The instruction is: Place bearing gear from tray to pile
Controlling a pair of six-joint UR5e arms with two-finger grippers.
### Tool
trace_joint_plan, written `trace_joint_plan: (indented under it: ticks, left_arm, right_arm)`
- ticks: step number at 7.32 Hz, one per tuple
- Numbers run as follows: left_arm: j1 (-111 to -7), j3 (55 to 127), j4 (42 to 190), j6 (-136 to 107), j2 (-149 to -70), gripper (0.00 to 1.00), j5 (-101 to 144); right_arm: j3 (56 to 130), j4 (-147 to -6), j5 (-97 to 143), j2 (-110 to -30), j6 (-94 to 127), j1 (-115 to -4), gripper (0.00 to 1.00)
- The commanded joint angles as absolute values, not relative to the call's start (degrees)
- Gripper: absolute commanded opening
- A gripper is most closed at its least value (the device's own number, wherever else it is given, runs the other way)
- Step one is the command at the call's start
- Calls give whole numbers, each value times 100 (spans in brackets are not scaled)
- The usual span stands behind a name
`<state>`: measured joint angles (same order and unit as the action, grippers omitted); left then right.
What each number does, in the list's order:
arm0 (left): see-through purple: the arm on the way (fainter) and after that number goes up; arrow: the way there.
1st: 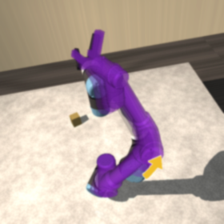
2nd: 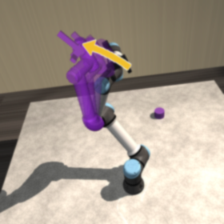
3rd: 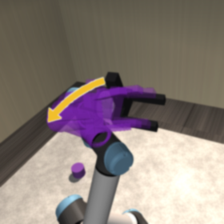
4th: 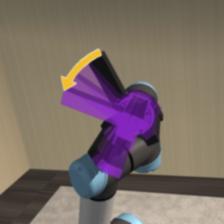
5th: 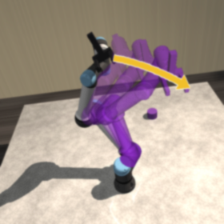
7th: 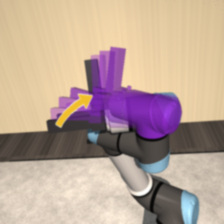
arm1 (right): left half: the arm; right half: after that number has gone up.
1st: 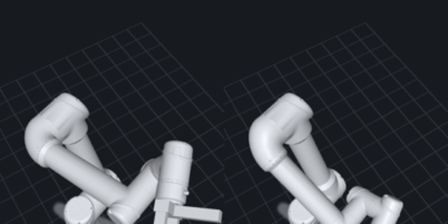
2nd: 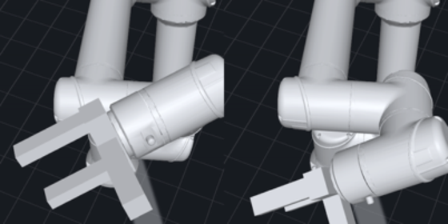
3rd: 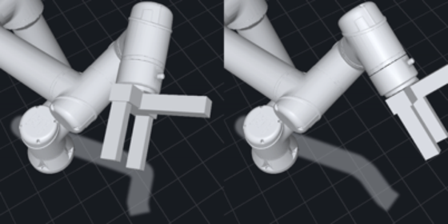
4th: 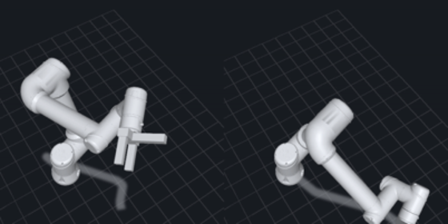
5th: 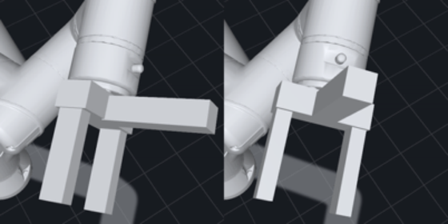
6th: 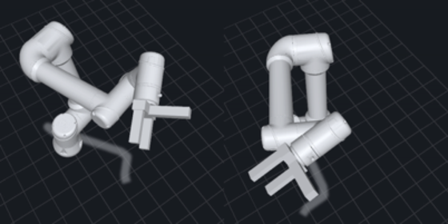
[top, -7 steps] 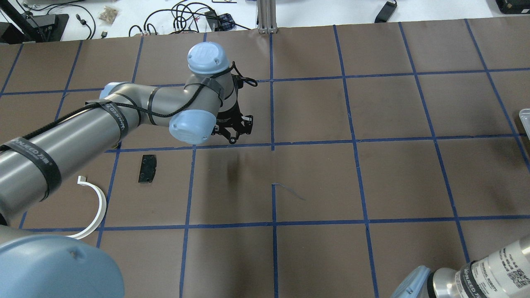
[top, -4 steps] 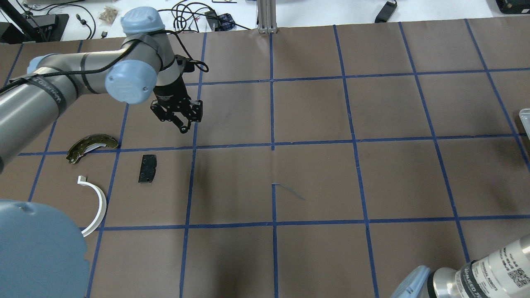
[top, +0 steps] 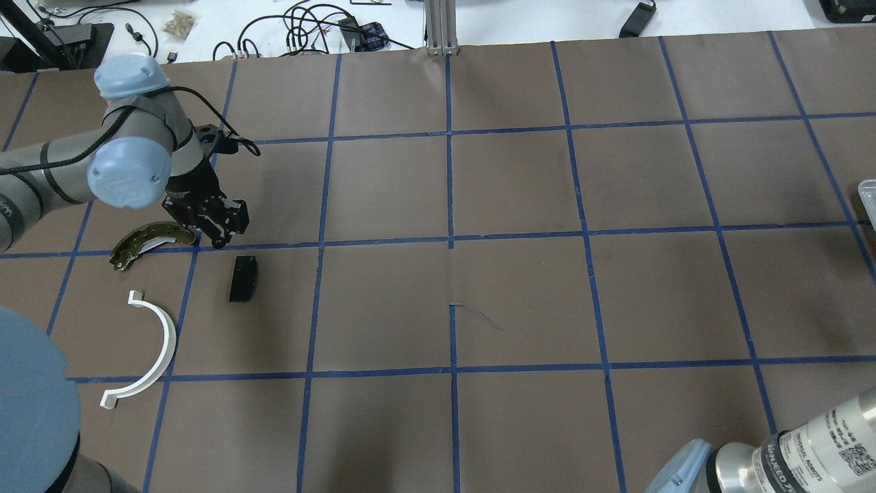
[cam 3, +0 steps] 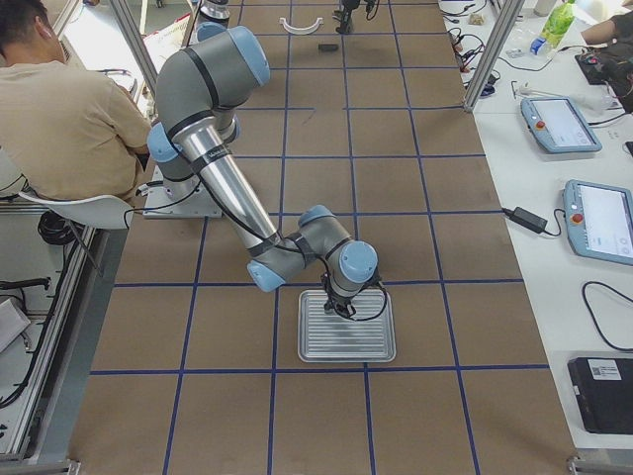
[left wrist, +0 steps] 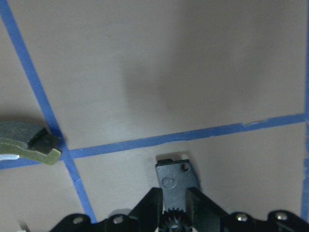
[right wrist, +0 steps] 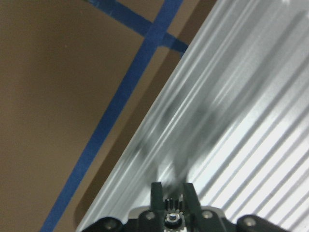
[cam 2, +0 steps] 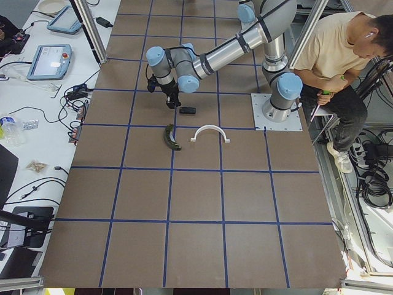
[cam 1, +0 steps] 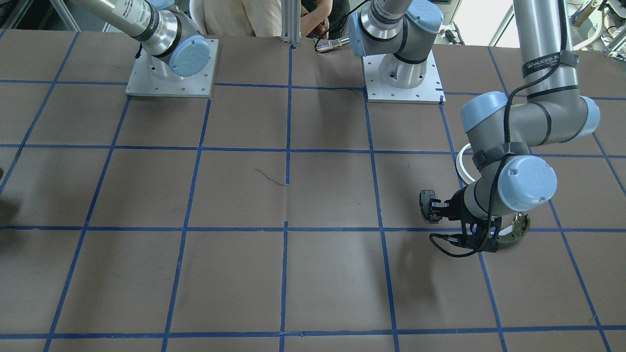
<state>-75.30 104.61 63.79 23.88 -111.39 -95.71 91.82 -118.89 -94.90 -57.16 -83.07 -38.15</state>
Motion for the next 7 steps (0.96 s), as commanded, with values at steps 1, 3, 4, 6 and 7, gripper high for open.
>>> trace_joint_plan:
  ticks: [1,3,4,6,7]
  left_arm:
    - [-7148,11309,5172,2853,-11004,0,-9554]
    - [-6943,11311,5150,2866,-11021,0,-9362]
    - [-6961,11312,5159,2839,-10995,0,-9178]
    - [-7005,11355,5194,2647,-10960,0,-9036]
    - [-6987,11321,5186,2663,-10960,0,-9053]
  right_arm:
    - [9150,-11830,-9870,-5783,-8323,-3823,0]
    - [9158,-11778,-9800,-6176,-8314,-3919,0]
    - [9167,-11769,-9782,-6301,-8201,-4198,0]
    - [9210,-11664,-9564,-6538,-7423,-4962,0]
    - [9220,-11324,-9415,-6661,-6765,-5418,0]
